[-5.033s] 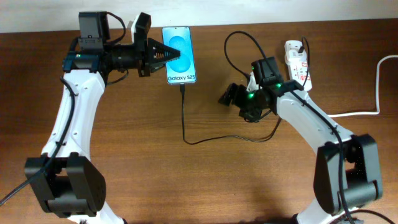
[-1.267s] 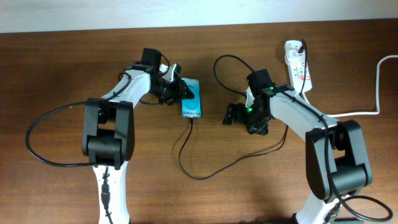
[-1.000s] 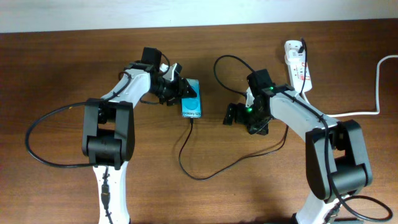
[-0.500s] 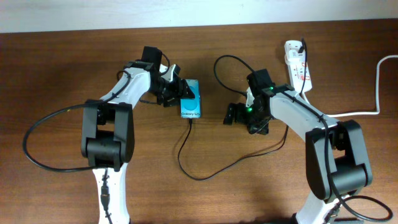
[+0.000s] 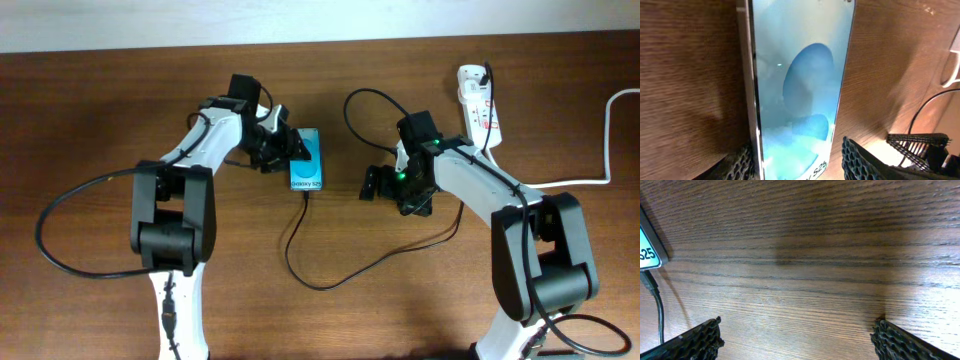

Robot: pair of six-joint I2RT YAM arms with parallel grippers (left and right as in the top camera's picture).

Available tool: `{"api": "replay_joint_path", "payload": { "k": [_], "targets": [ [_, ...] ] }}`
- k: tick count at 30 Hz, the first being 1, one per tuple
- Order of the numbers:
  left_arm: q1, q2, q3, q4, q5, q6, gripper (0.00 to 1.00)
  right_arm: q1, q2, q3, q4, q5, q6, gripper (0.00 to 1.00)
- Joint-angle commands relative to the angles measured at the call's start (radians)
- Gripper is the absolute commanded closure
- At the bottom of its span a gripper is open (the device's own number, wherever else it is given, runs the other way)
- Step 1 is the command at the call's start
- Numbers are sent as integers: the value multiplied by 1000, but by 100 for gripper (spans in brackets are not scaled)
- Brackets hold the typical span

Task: Plug charger to phone and switch on socket
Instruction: 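Open the left gripper and release the phone flat on the table, then withdraw both grippers away from the phone toward the table edge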

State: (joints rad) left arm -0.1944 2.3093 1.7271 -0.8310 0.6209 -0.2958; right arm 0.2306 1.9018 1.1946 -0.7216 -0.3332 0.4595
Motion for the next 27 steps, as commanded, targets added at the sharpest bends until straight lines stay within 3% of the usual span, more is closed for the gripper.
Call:
{"api": "replay_joint_path", "payload": {
  "k": [1, 8, 12, 20, 27],
  "targets": [
    [7, 39, -28, -20, -151, -10, 42, 4, 8, -2, -4, 32, -11, 2],
    [7, 39, -28, -21, -171, -14, 42, 4, 8, -2, 9, 32, -11, 2],
    [8, 39, -28, -34, -175, -14, 48, 4, 8, -2, 19, 32, -11, 2],
    [7, 38, -20, -86, -251, -14, 44, 5, 8, -2, 19, 58, -11, 2],
    [7, -3, 218, -390, -374, -13, 44, 4, -73, 62, -12, 58, -48, 0]
  ]
}}
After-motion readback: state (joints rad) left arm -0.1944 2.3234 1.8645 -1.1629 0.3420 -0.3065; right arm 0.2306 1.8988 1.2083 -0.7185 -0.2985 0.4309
